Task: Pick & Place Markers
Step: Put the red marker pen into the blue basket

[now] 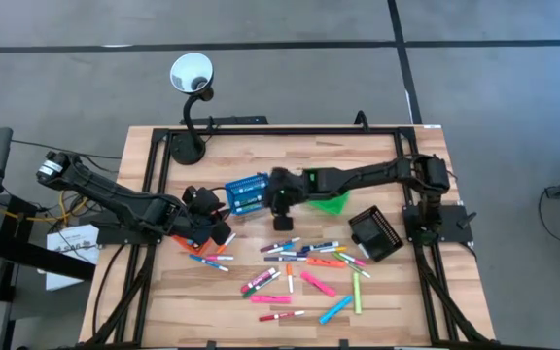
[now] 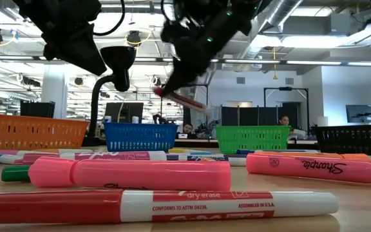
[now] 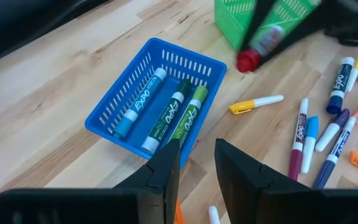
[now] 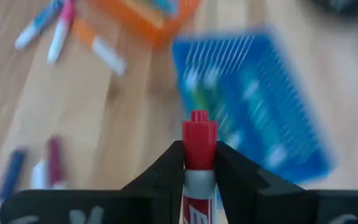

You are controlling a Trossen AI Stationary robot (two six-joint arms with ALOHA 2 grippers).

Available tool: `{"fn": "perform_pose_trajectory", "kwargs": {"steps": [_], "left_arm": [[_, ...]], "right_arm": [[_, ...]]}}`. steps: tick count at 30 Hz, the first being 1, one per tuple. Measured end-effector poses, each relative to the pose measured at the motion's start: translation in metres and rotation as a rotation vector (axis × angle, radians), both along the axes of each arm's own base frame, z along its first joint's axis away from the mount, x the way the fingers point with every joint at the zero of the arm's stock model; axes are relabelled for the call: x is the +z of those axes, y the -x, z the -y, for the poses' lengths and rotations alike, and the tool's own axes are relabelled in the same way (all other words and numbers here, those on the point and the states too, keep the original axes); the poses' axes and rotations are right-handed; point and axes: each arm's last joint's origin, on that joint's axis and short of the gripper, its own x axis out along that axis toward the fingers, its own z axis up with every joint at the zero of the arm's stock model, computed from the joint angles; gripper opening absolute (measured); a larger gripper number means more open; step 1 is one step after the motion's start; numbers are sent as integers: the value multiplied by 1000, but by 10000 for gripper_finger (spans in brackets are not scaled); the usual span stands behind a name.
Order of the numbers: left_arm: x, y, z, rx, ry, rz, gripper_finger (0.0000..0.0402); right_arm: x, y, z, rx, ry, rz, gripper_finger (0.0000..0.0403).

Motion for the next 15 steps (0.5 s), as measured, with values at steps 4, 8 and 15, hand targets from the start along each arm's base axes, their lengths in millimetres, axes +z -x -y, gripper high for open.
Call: {"fn": "perform_pose_trajectory", "kwargs": {"steps": [4, 8, 15], "left_arm": [[1, 0, 4, -59, -30, -18, 95], [5, 3, 9, -111, -53, -6, 87], [9, 6, 10, -144, -72, 9, 68]], "right_arm": [[12, -15, 3, 121, 133, 192, 57], [14, -22, 10, 137, 81, 294, 58], [-15, -36, 29, 150, 47, 317, 64]]}}
